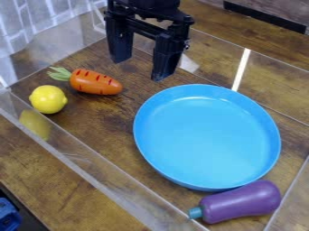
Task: Put the lemon on the blue tray
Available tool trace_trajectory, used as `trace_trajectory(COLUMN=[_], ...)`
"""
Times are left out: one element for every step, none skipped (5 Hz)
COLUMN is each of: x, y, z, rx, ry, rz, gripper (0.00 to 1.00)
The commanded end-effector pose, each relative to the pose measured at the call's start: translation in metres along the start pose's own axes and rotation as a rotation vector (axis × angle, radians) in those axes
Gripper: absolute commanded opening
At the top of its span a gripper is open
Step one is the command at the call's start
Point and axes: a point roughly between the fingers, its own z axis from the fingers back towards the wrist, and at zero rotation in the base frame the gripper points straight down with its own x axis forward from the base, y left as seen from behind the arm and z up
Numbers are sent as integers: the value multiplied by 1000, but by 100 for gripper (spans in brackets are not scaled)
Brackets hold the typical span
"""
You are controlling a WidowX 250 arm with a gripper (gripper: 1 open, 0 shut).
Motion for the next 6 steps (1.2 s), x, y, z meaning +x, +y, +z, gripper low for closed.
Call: trace_trajectory(x=[5, 7, 3, -1, -8, -18], y=[11, 35, 63, 87, 92, 103], z=[-2, -5, -4, -3, -2, -4], rx=[-3, -2, 12, 26, 32, 45], ry=[13, 24, 32, 35, 44, 49], rz=[13, -12, -140, -230, -321, -444], gripper=[100, 100, 100, 100, 100, 100])
